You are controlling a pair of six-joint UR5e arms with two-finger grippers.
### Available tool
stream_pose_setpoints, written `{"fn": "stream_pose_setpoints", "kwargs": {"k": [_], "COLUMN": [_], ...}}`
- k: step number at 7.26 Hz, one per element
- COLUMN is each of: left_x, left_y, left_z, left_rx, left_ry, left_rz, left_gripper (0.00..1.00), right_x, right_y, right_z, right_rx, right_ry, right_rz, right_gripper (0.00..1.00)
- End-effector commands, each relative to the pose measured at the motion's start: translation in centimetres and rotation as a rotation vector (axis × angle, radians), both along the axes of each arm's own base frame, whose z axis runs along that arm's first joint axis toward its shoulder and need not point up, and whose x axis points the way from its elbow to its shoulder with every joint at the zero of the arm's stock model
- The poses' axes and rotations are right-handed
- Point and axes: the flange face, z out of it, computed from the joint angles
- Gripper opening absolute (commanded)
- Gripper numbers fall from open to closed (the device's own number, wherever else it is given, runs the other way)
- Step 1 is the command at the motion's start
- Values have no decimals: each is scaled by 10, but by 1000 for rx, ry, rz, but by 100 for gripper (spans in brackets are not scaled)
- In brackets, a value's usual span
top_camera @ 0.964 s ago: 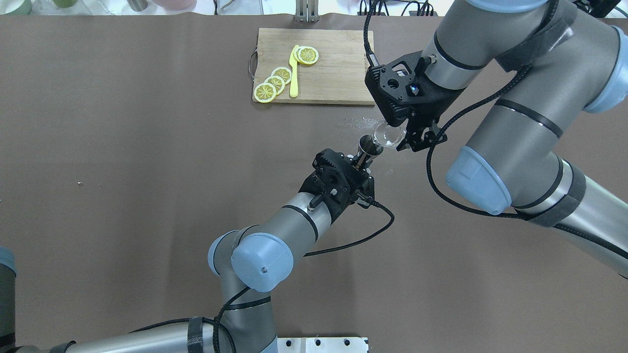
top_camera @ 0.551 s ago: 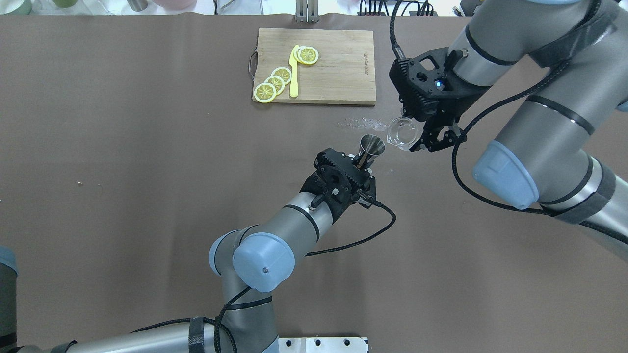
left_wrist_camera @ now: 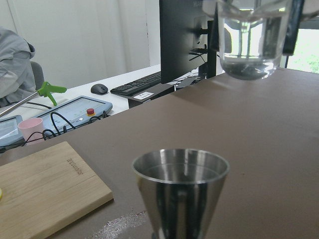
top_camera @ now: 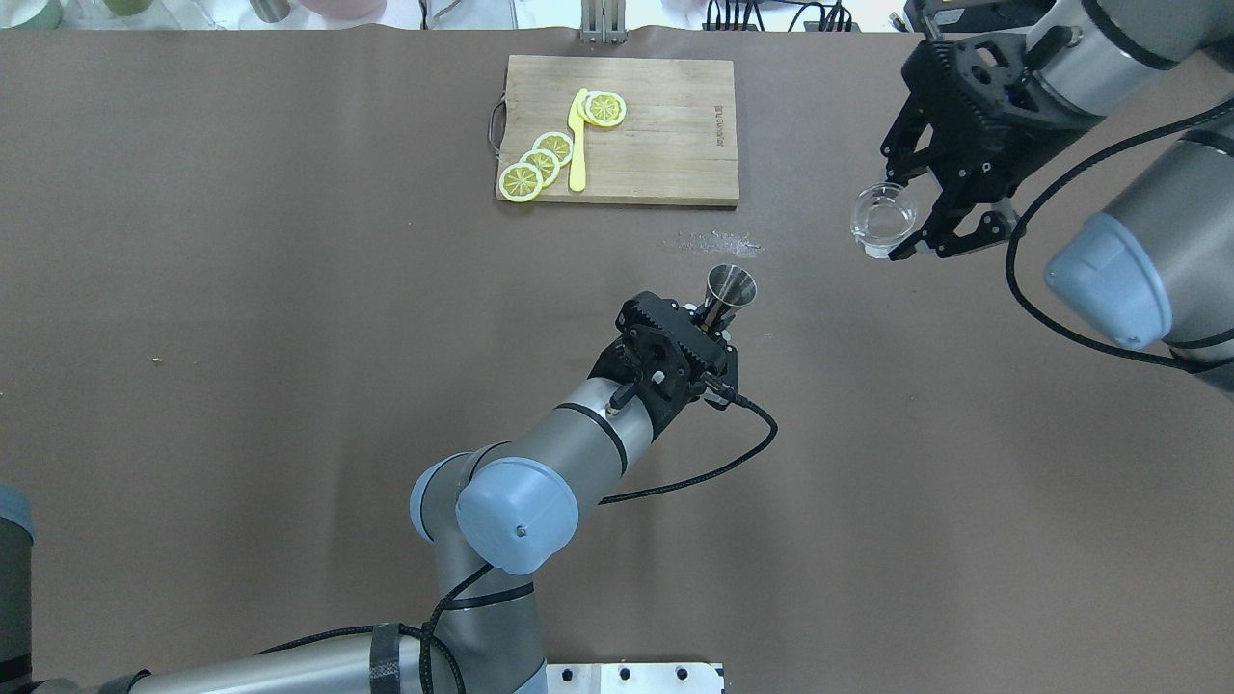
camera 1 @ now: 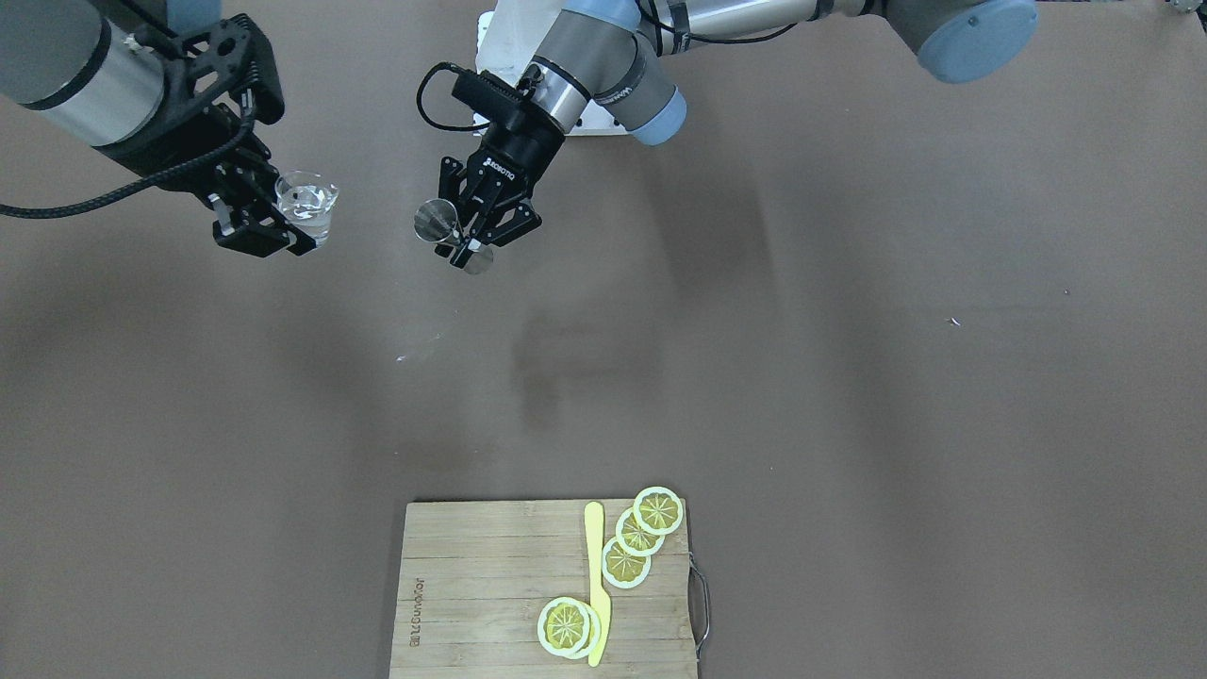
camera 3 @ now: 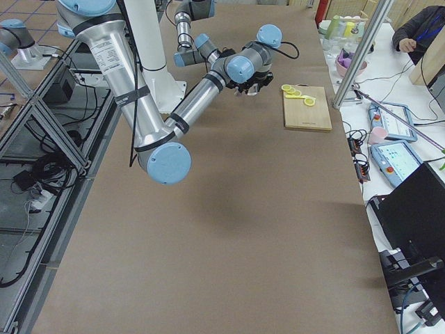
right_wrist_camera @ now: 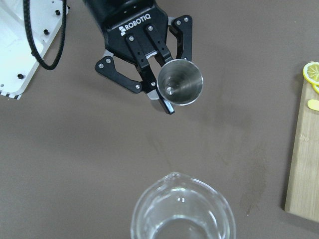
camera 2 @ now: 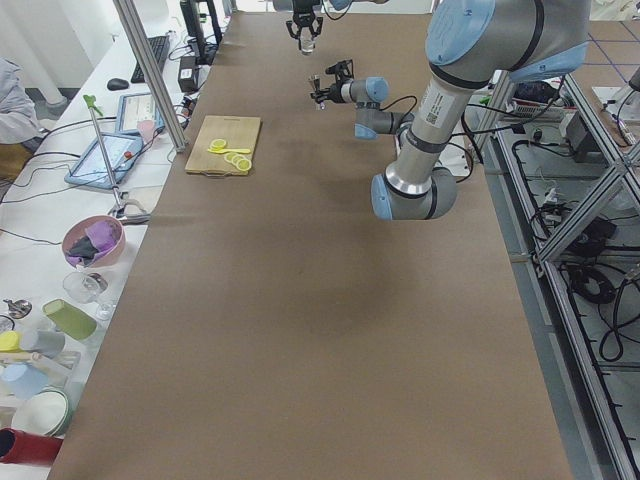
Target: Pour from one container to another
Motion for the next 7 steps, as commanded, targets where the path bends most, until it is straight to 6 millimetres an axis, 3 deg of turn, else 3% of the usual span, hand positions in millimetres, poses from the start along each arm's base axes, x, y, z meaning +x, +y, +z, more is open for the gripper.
{"fn": "stream_pose_setpoints", "kwargs": {"k": [1,3,4,5,7], "left_x": [-15,-72,-87,-97,-142], "left_y": [0,11,12,13,0], "left_z": [16,49,64,95,167], "left_rx": [23,124,127,130,134], "left_ry": [-27,-96,-82,-76,-58], "left_rz": [-6,-22,-29,-35,-72], "left_gripper": [0,0,0,0,0], "right_x": [31,54,58,61,62], "right_y": [-3,-20,-30,-37,-37], "right_z": [40,77,95,114,163], "right_rx": [-5,-25,-15,-14,-11], "right_ry": [-49,-96,-111,-125,-137], "right_rz": [16,27,31,29,24], "right_gripper": [0,0,0,0,0]}}
